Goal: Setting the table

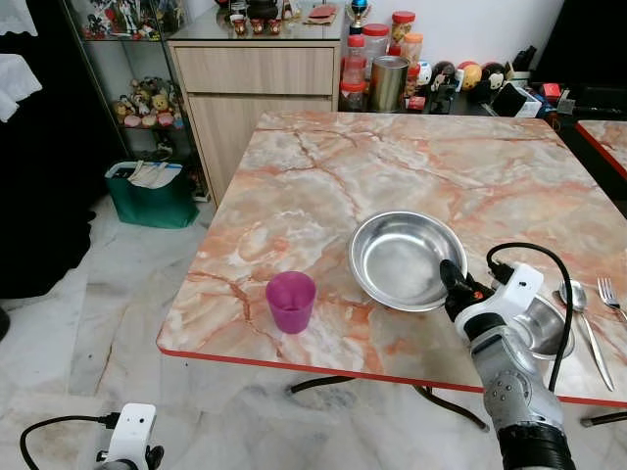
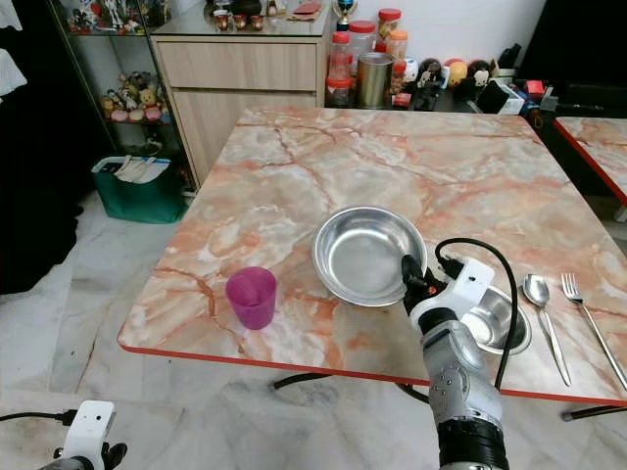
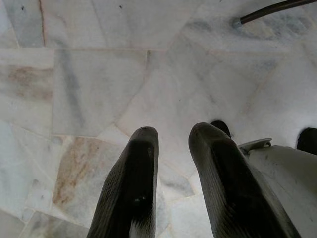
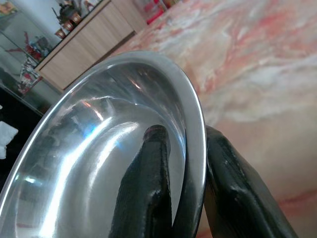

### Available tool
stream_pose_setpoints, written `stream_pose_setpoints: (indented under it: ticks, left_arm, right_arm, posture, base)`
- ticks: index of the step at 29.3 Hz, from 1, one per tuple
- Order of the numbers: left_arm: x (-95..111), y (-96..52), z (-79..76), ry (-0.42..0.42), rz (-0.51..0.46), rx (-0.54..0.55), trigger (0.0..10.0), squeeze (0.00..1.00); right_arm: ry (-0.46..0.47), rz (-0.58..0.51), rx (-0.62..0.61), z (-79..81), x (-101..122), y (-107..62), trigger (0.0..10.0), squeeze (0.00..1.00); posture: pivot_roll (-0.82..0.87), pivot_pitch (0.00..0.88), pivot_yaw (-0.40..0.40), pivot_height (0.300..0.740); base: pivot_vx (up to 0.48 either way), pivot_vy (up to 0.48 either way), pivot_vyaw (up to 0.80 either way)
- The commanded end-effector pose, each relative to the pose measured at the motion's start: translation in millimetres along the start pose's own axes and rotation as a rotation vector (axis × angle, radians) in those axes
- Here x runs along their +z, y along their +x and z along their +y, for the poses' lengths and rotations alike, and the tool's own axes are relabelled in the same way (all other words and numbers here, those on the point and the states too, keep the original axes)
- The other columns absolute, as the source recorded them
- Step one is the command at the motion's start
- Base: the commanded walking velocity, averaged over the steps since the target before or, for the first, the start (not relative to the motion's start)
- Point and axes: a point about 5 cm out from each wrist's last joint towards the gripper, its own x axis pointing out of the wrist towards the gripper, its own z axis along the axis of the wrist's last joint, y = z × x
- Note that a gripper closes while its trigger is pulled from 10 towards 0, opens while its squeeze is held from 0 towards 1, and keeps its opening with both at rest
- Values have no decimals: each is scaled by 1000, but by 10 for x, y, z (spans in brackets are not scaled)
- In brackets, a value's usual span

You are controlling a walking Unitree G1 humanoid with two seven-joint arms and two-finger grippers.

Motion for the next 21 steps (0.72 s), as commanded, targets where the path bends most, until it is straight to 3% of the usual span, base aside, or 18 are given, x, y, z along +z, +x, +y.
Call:
stream_pose_setpoints:
  ticks: [1, 4, 8, 10, 14, 21]
  left_arm:
    - [-12, -4, 5, 11, 1, -1, 10000, 0]
    - [-3, -3, 3, 18, -1, -2, 10000, 0]
    - [-1, -2, 3, 20, -1, -2, 10000, 0]
    - [4, -2, 4, 30, -2, -2, 10000, 0]
    - [8, -1, 6, 34, -3, -2, 10000, 0]
    - [14, -1, 5, 50, -4, -6, 10000, 0]
  right_arm:
    - [22, -27, 15, 37, 49, 34, 10000, 0]
    - [104, -32, -1, 21, 20, 49, 10000, 0]
    - [111, -37, -2, 14, 21, 59, 10000, 0]
    - [219, -69, 15, 15, 45, 69, 10000, 0]
    - [321, -123, 39, 46, 126, 85, 10000, 0]
    - [384, -167, 118, 176, 252, 138, 10000, 0]
  posture:
    - [36, 0, -10, 736]
    - [37, 0, -11, 736]
    - [37, 0, -11, 736]
    - [39, 0, -10, 736]
    - [39, 0, -10, 736]
    - [39, 0, -7, 736]
  base:
    - [0, 0, 0]
    - [0, 0, 0]
    - [0, 0, 0]
    - [0, 0, 0]
    - [0, 0, 0]
    - [0, 0, 0]
